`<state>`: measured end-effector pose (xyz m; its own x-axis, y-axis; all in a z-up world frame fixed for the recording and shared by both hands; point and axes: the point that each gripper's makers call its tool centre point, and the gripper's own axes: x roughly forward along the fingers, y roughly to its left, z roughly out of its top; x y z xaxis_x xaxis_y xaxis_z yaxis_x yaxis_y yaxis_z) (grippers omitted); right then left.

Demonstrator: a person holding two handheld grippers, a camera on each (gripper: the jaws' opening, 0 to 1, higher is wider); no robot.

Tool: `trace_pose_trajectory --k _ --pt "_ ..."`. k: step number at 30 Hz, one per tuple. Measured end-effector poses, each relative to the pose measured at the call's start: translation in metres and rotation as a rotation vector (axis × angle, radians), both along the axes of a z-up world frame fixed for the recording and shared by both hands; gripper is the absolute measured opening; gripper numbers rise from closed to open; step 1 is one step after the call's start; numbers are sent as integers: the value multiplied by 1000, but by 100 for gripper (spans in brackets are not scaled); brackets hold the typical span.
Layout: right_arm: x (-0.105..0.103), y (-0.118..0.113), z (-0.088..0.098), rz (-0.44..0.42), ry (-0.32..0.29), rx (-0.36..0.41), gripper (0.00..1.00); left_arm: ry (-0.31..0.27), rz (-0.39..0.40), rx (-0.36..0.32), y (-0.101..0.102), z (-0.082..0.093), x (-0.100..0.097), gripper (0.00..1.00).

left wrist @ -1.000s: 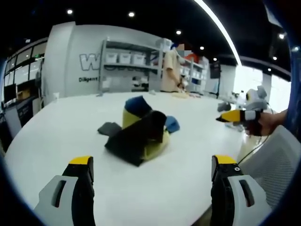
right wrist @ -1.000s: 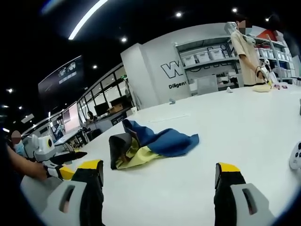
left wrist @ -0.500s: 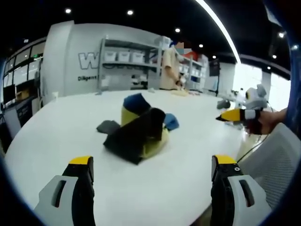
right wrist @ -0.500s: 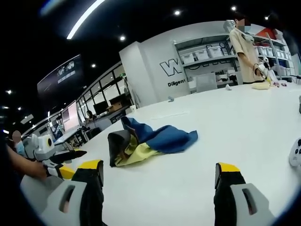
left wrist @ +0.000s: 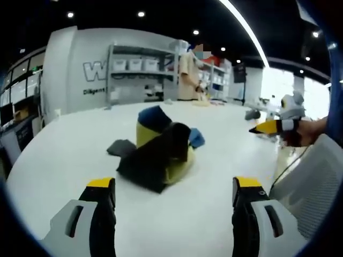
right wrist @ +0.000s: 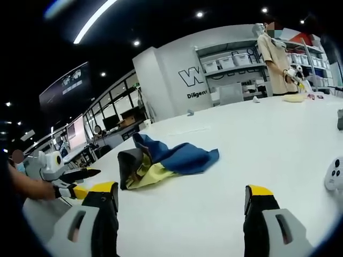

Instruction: Fold the garment on the visible template until the final outline fits inside the template.

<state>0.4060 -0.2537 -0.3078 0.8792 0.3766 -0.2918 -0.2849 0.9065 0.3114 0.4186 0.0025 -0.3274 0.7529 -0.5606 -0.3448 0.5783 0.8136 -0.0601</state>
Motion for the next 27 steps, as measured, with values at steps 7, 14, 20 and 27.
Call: trace_pose_trajectory --k 7,14,20,27 --pt "-1 -8 -1 -21 11 -18 98 -31 -98 99 5 2 47 72" --pt "-3 -10 -5 -34 37 -28 98 -26 -283 208 12 -2 86 48" --pt "0 -13 -7 -46 45 -32 98 41 -413 298 5 -30 85 40" --pt "0 -18 -9 -60 49 -25 98 47 -418 324 -1 -34 75 31"
